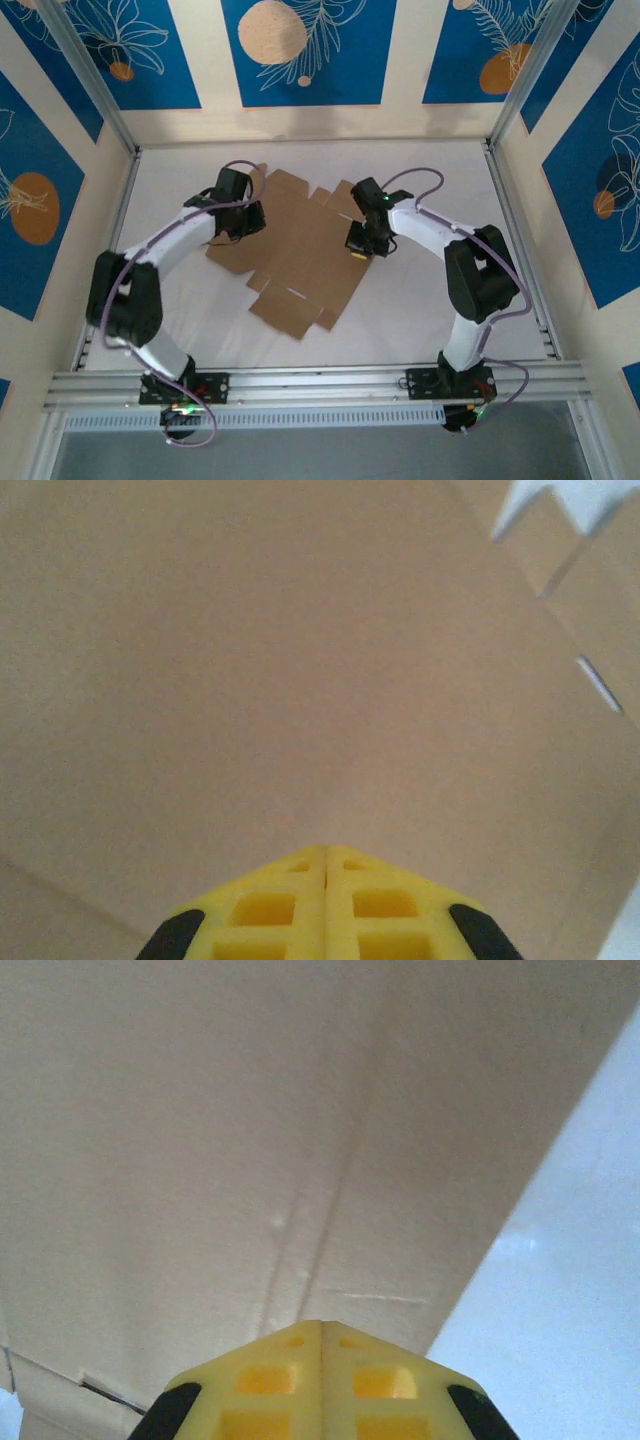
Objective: Fold the paper box
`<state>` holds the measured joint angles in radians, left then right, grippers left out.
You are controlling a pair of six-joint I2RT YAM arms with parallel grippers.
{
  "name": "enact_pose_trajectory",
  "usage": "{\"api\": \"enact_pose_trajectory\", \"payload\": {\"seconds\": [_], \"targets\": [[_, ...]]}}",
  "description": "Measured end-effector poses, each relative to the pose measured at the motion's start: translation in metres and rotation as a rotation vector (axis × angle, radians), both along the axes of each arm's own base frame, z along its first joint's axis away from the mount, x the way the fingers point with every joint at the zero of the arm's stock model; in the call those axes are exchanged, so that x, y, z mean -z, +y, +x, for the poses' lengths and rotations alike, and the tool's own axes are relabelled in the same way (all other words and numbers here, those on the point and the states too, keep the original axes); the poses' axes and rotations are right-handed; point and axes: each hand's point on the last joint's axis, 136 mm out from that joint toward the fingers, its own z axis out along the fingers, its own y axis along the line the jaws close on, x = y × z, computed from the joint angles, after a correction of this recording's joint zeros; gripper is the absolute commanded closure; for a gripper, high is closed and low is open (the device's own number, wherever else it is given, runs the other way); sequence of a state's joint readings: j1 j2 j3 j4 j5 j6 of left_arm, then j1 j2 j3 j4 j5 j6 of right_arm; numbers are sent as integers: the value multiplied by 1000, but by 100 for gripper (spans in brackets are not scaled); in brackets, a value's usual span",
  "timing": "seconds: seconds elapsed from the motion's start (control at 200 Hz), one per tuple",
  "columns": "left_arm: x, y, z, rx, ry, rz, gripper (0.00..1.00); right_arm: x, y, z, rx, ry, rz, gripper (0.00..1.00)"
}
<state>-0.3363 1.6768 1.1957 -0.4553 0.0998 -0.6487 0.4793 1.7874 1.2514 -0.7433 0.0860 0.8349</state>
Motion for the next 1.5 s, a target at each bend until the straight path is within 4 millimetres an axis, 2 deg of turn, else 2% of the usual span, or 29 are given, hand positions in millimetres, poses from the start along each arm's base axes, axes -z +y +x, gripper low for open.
{"api": "enact_pose_trajectory", "payload": {"seconds": [0.065,0.17,0.27,0.375,0.5,0.75,0.845,0.92,1.005,1.101,1.246,1.366,1.451,1.501], "targets": [[20,-2,9,-1,48,-7,100,7,-2,-8,35,37,-16,100],[45,-10,19,12,106,-32,100,9,-1,-8,61,52,-42,100],[59,-13,14,11,158,-44,100,18,-3,-5,78,68,-66,100],[68,-12,7,-2,196,-50,100,30,-16,4,130,113,-92,100],[85,-9,-13,-21,257,-59,100,40,-30,27,208,159,-69,100],[87,-17,-42,-27,276,-156,100,37,-28,100,216,113,-34,100],[87,-30,-52,-2,282,-184,100,36,-24,129,176,76,-13,100],[86,-52,-63,45,290,-208,100,35,-23,149,153,44,17,95],[87,-88,-79,125,302,-243,97,34,-12,165,113,24,59,91],[87,-127,-95,200,327,-300,95,36,9,184,62,-6,87,91],[85,-170,-103,262,355,-393,88,35,43,202,-10,-66,119,87],[81,-194,-98,297,347,-426,83,32,73,200,-90,-89,155,84],[78,-200,-90,302,329,-423,81,29,94,190,-161,-89,188,79],[73,-202,-84,307,309,-419,79,26,103,185,-194,-89,203,73]]}}
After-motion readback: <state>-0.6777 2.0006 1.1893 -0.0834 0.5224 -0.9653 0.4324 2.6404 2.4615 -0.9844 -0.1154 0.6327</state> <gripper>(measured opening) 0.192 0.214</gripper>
